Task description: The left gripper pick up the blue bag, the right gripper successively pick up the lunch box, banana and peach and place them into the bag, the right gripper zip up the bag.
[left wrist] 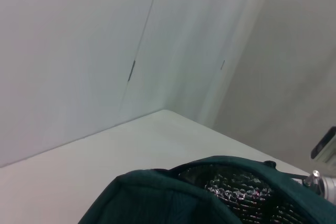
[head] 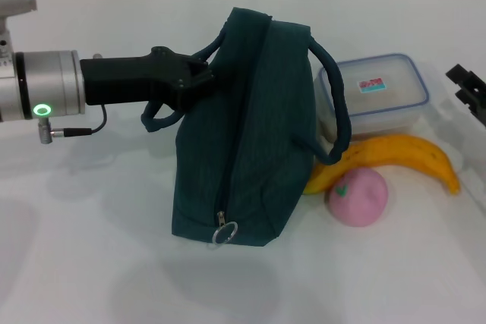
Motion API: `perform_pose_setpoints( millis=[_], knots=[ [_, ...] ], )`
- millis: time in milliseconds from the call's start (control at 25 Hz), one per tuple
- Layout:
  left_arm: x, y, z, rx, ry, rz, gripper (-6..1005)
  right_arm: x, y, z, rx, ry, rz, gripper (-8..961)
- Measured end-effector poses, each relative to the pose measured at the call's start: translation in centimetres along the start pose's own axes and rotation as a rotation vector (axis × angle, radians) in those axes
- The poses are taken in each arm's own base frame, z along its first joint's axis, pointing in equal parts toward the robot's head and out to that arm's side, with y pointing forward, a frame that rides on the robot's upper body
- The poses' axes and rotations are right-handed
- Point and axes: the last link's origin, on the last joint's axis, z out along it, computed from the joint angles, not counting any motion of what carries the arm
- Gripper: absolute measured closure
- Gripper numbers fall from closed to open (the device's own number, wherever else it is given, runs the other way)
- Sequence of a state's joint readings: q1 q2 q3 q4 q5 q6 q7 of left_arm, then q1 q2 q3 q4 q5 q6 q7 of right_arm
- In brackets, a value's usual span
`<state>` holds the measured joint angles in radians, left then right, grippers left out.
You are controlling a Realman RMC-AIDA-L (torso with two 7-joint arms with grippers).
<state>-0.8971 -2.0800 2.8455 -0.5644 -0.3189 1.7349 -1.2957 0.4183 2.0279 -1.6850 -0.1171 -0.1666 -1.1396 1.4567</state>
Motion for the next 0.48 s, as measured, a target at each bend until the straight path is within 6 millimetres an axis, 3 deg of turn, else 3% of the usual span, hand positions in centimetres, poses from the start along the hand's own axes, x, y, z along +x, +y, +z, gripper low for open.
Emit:
perform_pose_setpoints(
  millis=[480],
  knots=[
    [0.0,0.0,0.0,0.003,0.006,0.028,961,0.6,0.7,2.2,0.014,0.08,0.078,337]
  ],
)
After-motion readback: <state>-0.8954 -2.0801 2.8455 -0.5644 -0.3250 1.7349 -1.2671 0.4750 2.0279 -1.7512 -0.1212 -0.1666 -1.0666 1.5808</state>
